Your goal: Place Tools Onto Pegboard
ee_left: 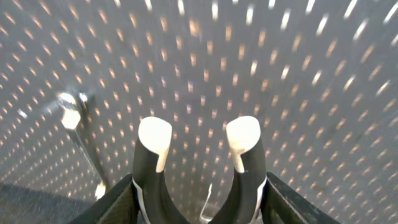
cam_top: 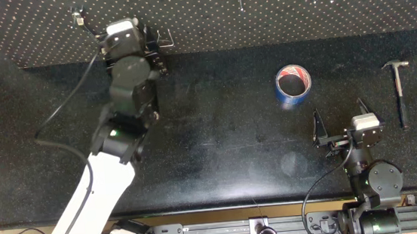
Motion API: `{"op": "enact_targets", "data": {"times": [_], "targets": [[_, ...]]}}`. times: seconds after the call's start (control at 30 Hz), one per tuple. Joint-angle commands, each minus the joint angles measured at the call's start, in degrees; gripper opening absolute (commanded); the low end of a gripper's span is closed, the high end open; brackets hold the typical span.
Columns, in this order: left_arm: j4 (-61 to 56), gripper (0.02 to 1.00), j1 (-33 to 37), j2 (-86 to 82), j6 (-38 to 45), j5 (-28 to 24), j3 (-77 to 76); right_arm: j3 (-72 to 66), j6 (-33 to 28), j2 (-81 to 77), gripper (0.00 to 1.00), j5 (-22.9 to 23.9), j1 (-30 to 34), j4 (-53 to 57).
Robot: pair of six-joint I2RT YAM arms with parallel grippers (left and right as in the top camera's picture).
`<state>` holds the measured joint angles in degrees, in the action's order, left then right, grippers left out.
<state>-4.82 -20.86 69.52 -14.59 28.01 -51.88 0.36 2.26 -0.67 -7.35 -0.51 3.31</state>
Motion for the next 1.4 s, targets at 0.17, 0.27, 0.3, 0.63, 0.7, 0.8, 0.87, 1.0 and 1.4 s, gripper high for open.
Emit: {"op": "enact_targets", "data": {"times": [0.17, 0.27, 0.3, 0.63, 0.7, 0.8, 0.87, 1.0, 1.4], "targets": [[-20.09, 0.027, 0.22, 3.54, 0.57, -0.39, 6.73, -0.11, -0.63, 0.61, 0.976, 0.5, -0.39, 0.46], [-27.12, 0.029, 0.22, 9.09, 0.57, -0.39, 6.71, -0.11, -0.63, 0.61, 0.976, 0.5, -0.39, 0.46], [-28.76, 0.029, 0.24, 10.43, 0.57, -0.39, 6.71, -0.11, -0.63, 0.61, 0.976, 0.5, -0.39, 0.46], [-30.21, 0.029, 0.98, 12.96, 5.27, -0.24, 6.67, -0.11, -0.63, 0.61, 0.976, 0.5, -0.39, 0.46], [-30.25, 0.029, 1.27, 13.38, 5.27, -0.2, 6.67, -0.11, -0.63, 0.61, 0.976, 0.5, -0.39, 0.46], [-32.13, 0.029, 1.6, 14.32, 5.29, -0.22, 6.67, -0.11, -0.63, 0.61, 0.976, 0.5, -0.39, 0.46], [-33.48, 0.027, 1.79, 14.93, 5.29, -0.39, 6.67, -0.11, -0.63, 0.61, 0.976, 0.5, -0.39, 0.46], [-35.67, 0.025, 1.9, 16.15, 5.29, -0.39, 6.64, -0.11, -0.63, 0.61, 0.976, 0.5, -0.39, 0.46], [-38.07, 0.029, 2.12, 19.34, 5.27, -0.42, 6.64, -0.11, -0.63, 0.61, 0.976, 0.5, -0.39, 0.46]]}}
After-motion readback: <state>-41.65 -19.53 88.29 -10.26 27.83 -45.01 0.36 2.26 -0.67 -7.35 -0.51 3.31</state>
